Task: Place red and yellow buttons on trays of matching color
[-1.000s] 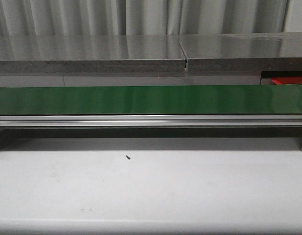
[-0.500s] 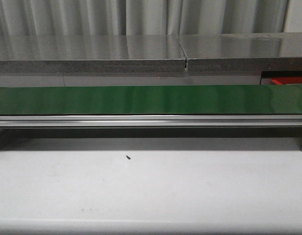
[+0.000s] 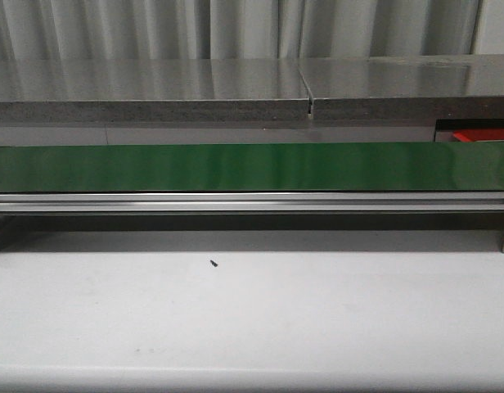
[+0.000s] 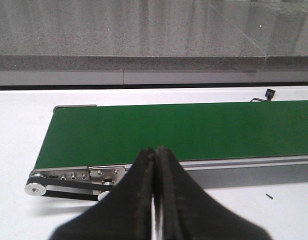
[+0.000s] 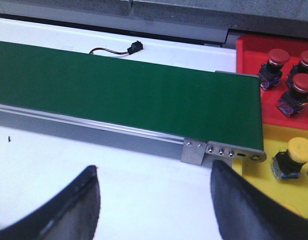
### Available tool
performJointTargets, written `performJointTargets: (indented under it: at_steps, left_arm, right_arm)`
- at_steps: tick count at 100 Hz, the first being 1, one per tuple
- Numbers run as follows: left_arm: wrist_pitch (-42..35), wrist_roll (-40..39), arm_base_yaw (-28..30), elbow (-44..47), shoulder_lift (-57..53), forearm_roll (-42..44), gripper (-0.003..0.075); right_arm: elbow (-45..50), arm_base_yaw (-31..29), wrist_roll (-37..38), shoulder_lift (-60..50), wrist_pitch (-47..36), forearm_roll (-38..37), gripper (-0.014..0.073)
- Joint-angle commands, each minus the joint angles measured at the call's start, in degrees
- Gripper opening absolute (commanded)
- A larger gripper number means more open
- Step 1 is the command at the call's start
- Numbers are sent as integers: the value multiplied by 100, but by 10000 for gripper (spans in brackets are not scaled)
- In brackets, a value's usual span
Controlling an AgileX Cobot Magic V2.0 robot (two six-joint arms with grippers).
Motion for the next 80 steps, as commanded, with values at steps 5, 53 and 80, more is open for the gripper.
performJointTargets:
  at_steps: [5, 53, 80]
  left_arm:
    - [-389, -15, -40, -152, 14, -134, -19]
    - [-389, -15, -40, -152, 14, -134, -19]
    - [-389, -15, -40, -152, 14, -134, -19]
  right_arm:
    - [110, 3, -83, -541, -198, 84, 355]
    - [227, 3, -78, -858, -22, 105, -118]
    - [227, 3, -78, -858, -22, 105, -118]
